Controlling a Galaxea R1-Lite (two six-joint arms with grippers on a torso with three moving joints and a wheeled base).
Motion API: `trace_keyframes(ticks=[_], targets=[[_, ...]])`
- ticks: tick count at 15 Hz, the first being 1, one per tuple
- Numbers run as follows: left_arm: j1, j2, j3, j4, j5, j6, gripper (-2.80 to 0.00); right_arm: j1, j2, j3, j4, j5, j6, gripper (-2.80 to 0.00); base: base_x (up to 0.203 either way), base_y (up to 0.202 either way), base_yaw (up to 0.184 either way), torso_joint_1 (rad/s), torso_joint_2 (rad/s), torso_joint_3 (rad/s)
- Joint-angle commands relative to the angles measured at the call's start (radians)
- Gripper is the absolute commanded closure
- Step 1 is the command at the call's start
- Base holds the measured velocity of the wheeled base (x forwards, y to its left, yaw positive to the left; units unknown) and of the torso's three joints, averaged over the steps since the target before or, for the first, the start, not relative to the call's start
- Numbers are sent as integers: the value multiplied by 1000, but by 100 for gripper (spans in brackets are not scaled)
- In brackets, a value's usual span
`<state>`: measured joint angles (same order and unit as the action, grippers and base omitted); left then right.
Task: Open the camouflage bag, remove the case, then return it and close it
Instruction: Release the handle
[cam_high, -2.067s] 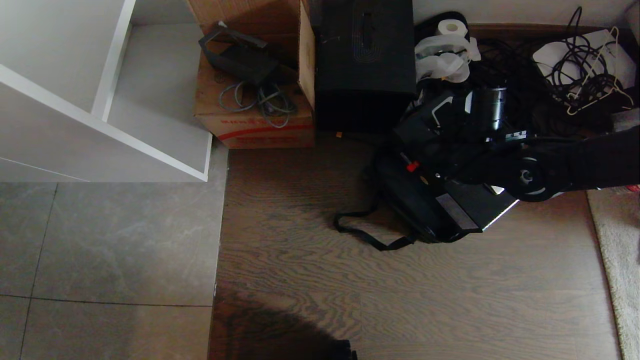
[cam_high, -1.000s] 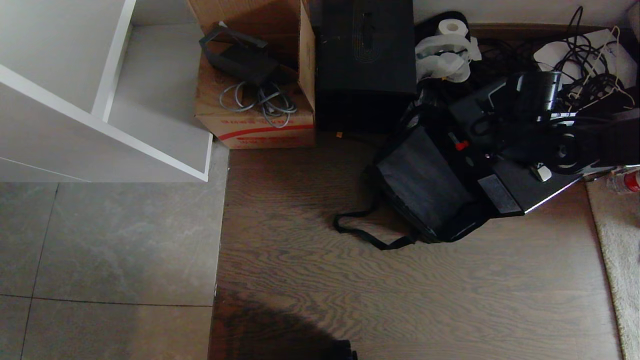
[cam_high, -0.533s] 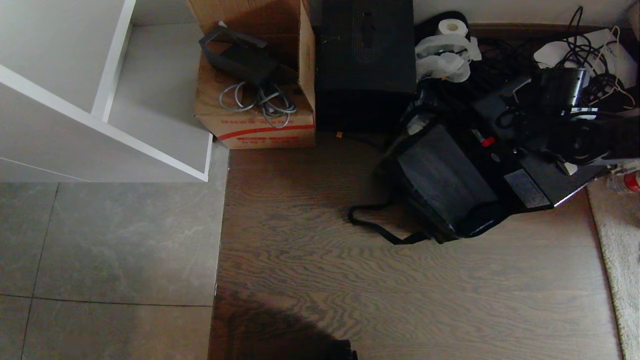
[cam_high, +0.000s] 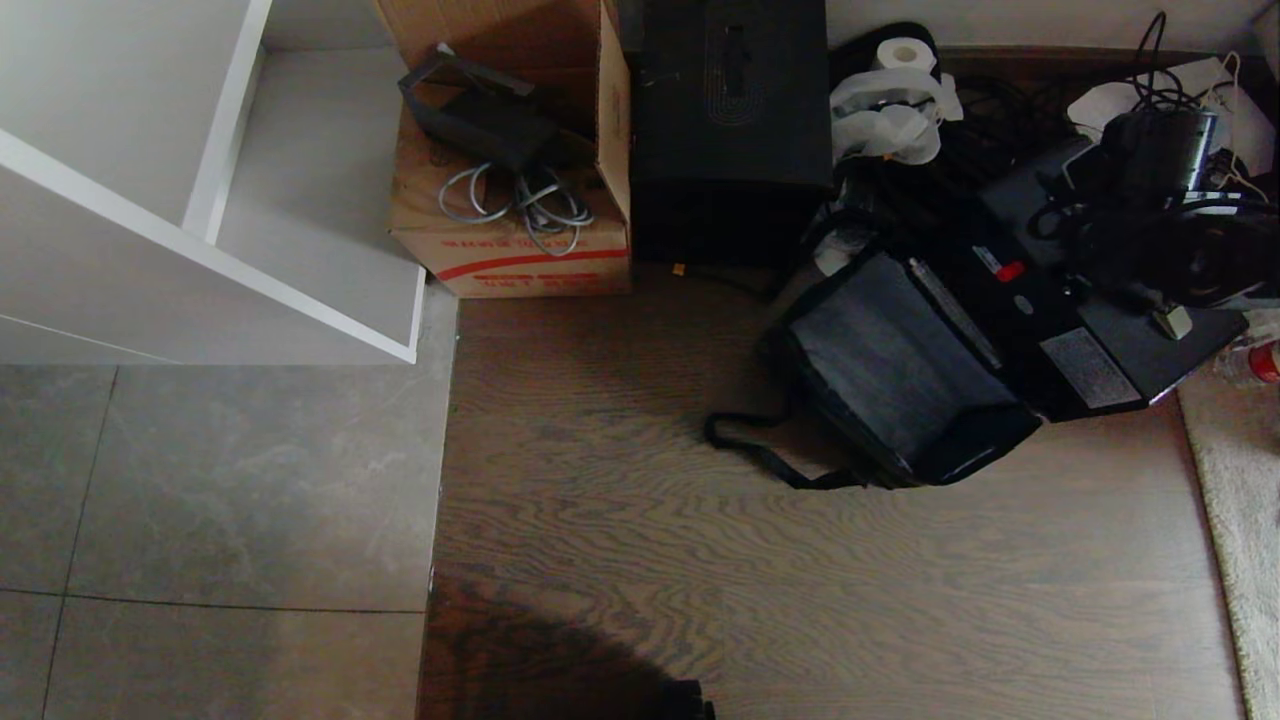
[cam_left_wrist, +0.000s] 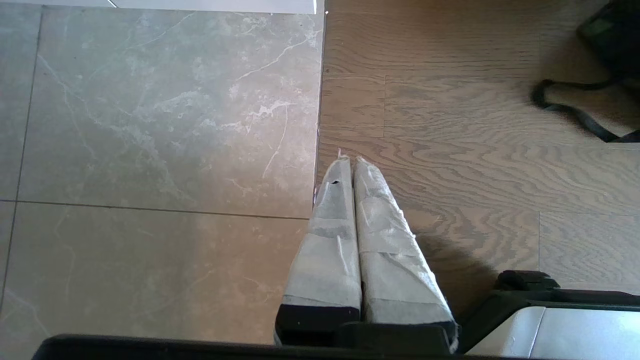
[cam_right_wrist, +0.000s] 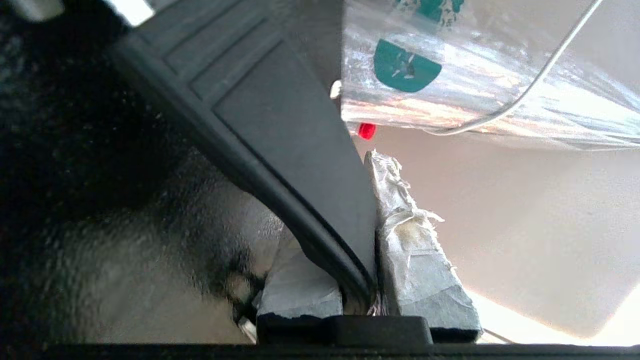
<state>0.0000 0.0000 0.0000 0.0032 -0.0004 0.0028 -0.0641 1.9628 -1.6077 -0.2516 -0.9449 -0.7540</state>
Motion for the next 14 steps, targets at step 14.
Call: trace_keyframes(ticks=[14], targets=[[0, 2, 0, 0, 0, 0, 0, -32, 297, -74, -46, -4, 32, 0, 0, 0, 0, 0, 0, 0]])
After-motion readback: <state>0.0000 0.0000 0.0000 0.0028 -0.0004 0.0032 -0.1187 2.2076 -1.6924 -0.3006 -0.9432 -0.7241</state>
